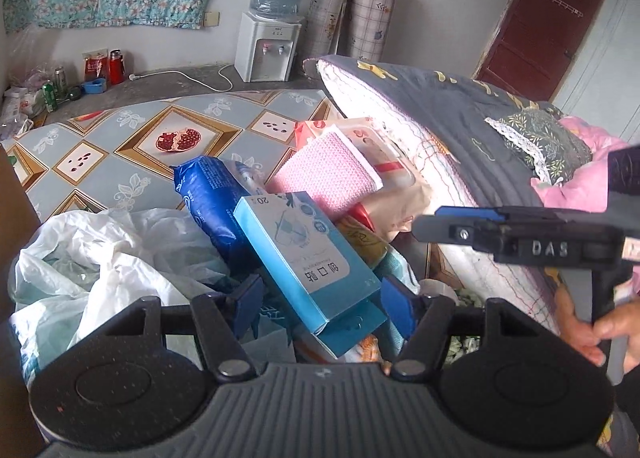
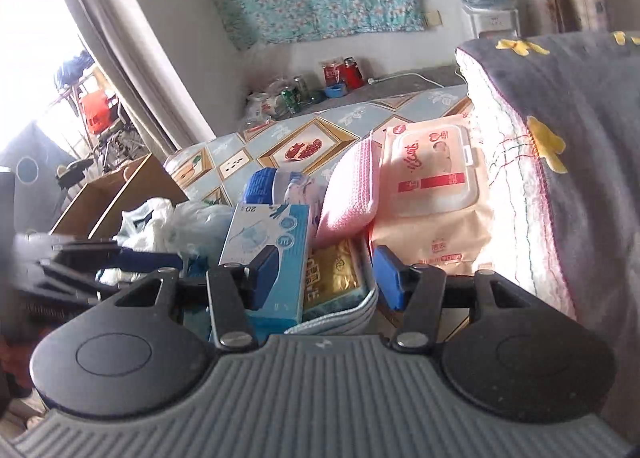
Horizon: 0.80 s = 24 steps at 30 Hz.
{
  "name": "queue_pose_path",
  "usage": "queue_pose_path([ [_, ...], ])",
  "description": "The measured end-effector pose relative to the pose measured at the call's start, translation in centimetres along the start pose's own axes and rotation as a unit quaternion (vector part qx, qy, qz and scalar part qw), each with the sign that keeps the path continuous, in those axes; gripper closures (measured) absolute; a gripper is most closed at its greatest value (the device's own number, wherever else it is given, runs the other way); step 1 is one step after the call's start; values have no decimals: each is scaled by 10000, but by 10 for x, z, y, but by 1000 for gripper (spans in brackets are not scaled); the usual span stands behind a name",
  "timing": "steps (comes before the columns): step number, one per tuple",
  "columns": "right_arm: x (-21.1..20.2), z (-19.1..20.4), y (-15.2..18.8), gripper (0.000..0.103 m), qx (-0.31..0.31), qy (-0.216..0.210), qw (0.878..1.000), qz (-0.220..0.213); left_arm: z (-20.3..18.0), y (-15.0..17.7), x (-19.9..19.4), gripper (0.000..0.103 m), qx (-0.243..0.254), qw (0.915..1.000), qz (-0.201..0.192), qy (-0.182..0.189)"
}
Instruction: Organize soft objects
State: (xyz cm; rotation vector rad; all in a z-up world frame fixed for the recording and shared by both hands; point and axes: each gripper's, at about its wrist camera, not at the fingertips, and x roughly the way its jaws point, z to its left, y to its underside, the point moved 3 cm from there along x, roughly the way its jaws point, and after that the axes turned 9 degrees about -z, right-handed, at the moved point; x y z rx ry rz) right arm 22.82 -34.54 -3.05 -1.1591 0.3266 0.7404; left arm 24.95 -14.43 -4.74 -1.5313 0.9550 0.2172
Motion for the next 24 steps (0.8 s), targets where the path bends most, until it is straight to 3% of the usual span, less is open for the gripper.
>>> queue_pose_path([
  [4, 40, 1, -4, 52, 533, -216, 9975, 409, -5, 0, 14, 45, 76, 9999, 81, -27],
  [8, 81, 8, -2, 54, 601, -156, 9946, 828, -3, 0, 28, 53, -19, 9997, 208, -133],
  [11, 101, 8, 2, 56, 762, -227, 9912, 1058, -2, 1, 36, 54, -73, 9994, 288, -188],
  [15, 106, 6, 3, 58, 1037, -379, 9881, 1073, 0, 2, 44, 53, -90, 9989, 370, -289],
  [24, 81, 9, 0, 66, 1269, -150, 9882, 840, -5, -2, 34, 54, -205, 9993, 215, -227],
])
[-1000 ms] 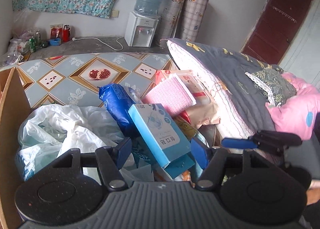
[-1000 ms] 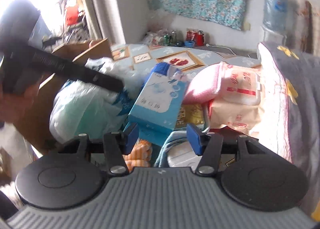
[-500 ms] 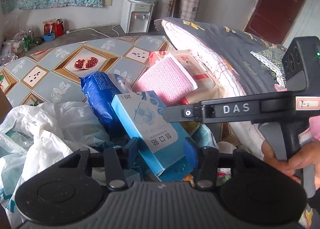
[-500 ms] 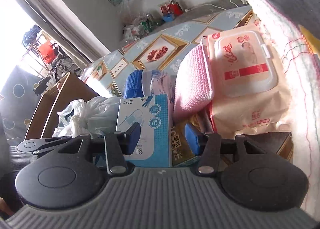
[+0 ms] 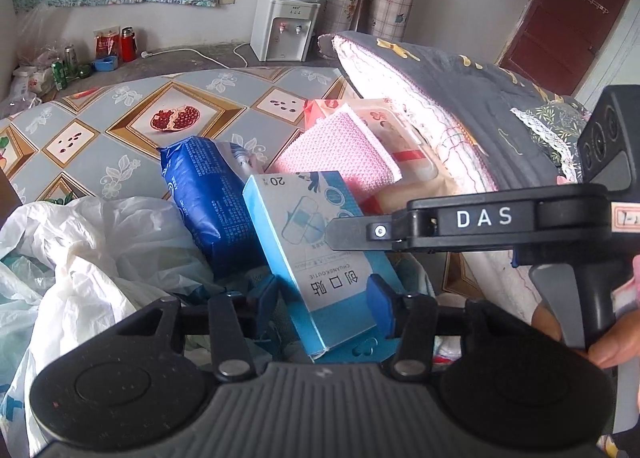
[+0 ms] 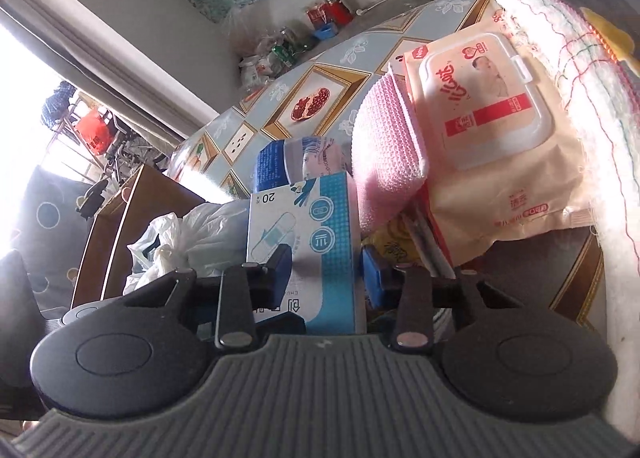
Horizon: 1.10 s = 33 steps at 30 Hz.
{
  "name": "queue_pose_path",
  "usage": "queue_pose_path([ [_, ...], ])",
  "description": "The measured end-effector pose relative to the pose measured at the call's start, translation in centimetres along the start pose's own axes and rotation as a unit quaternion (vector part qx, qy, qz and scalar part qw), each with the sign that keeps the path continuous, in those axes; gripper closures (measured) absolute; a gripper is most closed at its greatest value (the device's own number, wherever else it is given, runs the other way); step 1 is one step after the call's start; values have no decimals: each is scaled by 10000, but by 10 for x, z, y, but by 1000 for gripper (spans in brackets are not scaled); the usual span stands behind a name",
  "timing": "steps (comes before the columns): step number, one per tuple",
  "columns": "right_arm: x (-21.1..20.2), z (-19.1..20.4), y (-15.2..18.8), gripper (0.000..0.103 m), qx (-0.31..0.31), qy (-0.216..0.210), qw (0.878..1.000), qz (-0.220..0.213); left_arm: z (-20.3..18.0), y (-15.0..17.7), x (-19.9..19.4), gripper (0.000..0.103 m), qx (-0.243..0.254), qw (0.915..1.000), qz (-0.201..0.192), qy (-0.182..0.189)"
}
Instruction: Organize soft objects
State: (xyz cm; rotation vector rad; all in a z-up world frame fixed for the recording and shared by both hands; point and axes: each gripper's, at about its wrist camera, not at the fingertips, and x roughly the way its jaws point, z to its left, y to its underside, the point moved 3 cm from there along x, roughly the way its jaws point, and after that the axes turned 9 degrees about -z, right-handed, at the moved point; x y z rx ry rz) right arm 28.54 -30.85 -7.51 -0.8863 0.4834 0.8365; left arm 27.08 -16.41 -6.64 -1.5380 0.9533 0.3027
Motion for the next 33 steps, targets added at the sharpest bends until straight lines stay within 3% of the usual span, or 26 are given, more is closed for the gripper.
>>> queue_pose_path([
  [12, -81, 54, -4, 69, -254, -40, 9972, -699, -21, -15, -81, 54, 132, 9959, -883, 168],
  [18, -99, 102, 0, 69, -524, -253, 9951, -798, -7, -16, -129, 54, 93, 9917, -1277, 69],
  [23, -88, 158, 8, 70, -767, -570, 9932, -668, 36, -13, -170, 54, -236, 9882, -1507, -155],
  [33, 6, 306, 37, 70, -1063, -1481, 9831, 186, 163, -3, -244, 54, -743, 9741, -1643, -1364],
])
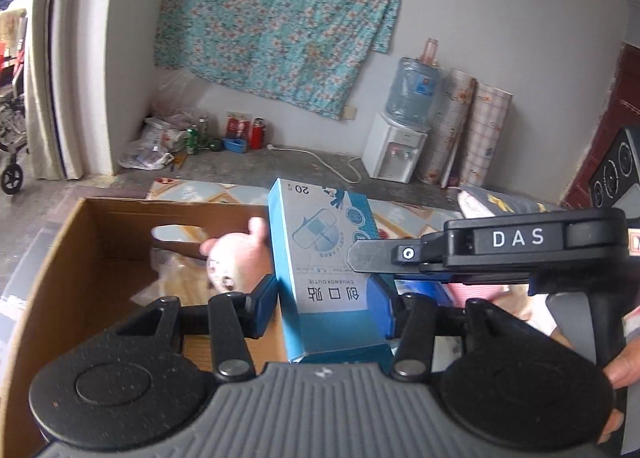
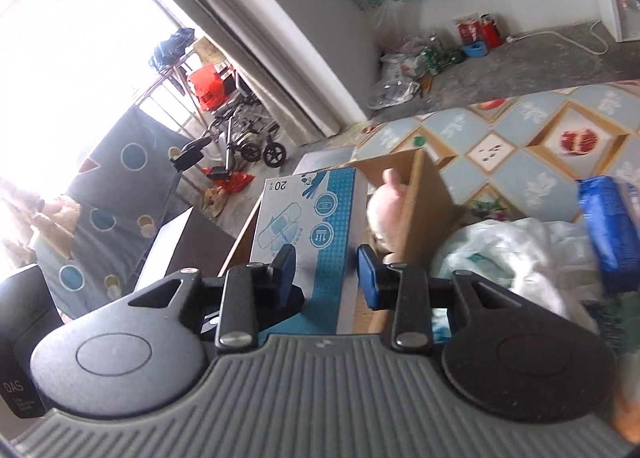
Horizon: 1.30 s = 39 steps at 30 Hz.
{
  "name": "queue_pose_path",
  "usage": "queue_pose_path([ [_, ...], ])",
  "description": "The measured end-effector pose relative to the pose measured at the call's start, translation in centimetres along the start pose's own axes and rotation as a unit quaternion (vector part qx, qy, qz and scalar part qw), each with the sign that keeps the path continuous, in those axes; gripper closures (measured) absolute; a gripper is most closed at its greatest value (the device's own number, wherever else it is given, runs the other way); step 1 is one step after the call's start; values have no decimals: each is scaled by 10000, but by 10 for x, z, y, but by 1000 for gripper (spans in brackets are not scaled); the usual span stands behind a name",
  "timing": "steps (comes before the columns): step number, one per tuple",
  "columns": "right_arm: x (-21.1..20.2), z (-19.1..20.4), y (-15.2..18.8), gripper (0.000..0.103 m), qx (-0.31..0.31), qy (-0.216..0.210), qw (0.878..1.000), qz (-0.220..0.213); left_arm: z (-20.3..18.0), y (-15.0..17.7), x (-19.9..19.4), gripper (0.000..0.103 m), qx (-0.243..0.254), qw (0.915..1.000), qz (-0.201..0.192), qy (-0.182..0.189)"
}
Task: Organize soft objects
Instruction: 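Carry the bandage box into the cardboard box and open the grippers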
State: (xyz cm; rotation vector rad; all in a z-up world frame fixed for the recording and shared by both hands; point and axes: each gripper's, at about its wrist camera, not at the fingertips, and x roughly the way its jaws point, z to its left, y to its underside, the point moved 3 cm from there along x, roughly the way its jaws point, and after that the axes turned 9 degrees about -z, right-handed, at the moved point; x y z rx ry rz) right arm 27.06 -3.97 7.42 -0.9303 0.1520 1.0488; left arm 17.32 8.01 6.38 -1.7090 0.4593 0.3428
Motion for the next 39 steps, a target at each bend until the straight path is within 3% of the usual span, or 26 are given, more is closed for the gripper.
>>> queue_pose_path([
  [5, 85, 41, 3, 71, 199, -221, 9982, 526, 69, -13, 17, 53, -7, 9972, 271, -698],
  [9, 147, 53, 5, 71, 418, -175, 9953, 858, 117, -19, 45, 52, 17, 9928, 567, -1056],
  [19, 259, 14, 24, 70, 1314, 237, 9847, 1119, 184, -11, 123, 52, 239, 9817, 1299, -1373],
  [25, 282, 7, 35, 69, 1195, 385, 9840, 1263, 192, 6, 142, 51, 510, 9741, 1528, -1589],
  [35, 279, 1, 33, 69, 1212, 294, 9843, 1252, 186, 10, 131, 47, 714, 9738, 1557, -1498],
  [37, 273, 1, 32, 69, 1163, 275, 9853, 1217, 177, 17, 133, 47, 1105, 9681, 1622, -1558],
  [39, 267, 0, 30, 69, 1150, 250, 9859, 1186, 171, 26, 139, 49, 1542, 9564, 1718, -1787],
])
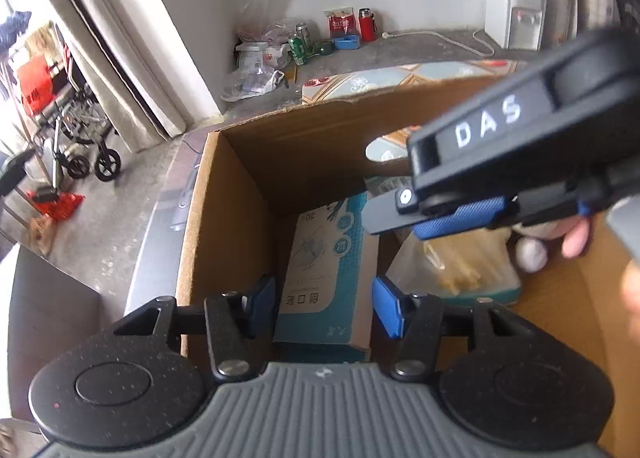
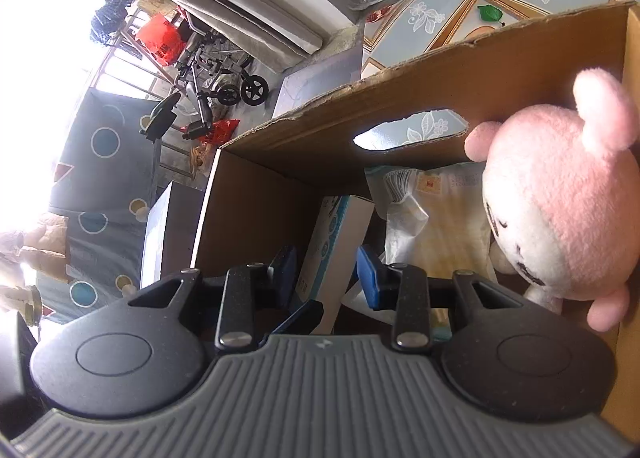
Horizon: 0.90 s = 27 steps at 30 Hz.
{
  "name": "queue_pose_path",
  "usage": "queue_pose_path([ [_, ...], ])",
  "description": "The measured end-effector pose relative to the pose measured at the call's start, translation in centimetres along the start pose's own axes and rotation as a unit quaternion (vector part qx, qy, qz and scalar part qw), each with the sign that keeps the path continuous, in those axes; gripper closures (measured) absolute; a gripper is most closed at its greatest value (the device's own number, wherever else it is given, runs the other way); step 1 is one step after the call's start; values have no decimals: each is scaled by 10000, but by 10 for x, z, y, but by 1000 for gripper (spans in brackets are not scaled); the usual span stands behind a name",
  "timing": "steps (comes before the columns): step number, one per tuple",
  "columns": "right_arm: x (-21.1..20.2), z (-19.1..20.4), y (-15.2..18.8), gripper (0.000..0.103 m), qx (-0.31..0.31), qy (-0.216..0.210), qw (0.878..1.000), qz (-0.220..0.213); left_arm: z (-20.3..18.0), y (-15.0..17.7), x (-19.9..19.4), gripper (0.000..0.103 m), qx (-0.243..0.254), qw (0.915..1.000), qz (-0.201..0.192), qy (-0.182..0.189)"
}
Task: Organize soft objects
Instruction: 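Carry the bandage box into the cardboard box and open the grippers, then withdraw both tools from the box back over the packages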
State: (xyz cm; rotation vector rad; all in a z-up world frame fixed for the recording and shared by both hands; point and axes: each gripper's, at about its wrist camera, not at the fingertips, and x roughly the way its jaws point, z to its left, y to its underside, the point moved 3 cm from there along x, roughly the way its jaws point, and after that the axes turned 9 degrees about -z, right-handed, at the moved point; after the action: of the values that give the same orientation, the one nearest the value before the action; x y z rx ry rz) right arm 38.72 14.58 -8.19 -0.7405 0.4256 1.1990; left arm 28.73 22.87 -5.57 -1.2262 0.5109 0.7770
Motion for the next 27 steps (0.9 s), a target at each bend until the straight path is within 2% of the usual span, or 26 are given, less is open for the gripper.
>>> queue_pose_path([
  [4, -13, -1, -1, 69, -90, -73, 9999, -91, -9, 0, 15, 56, 56, 9998, 180, -105],
  [6, -17, -5, -1, 70, -116, -79, 9998, -104, -11, -2, 22, 63, -82, 9995, 296, -52],
  [11, -23, -11, 0, 69, -86, -125, 9998, -89, -11, -3, 32, 66, -403, 9983, 391, 167],
  [13, -26, -12, 0, 70, -94, -168, 9998, -97, -10, -2, 28, 62, -532, 9976, 302, 317],
  [15, -28, -11, 0, 70, -94, -233, 9996, -108, -9, -3, 18, 50, -530, 9979, 160, 349],
  [19, -39, -1, 0, 69, -112, -518, 9985, -167, -9, -10, -5, 37, -531, 9977, -93, 410],
  [21, -49, 7, 3, 67, -105, -709, 9972, -210, -8, -11, -21, 27, -576, 9969, -267, 465],
  [24, -70, 21, 7, 60, -168, -977, 9946, -320, -10, -10, -51, 19, -597, 9956, -560, 453],
  [27, -97, 30, 13, 58, -233, -1188, 9916, -451, -13, -8, -81, 18, -637, 9933, -824, 497],
])
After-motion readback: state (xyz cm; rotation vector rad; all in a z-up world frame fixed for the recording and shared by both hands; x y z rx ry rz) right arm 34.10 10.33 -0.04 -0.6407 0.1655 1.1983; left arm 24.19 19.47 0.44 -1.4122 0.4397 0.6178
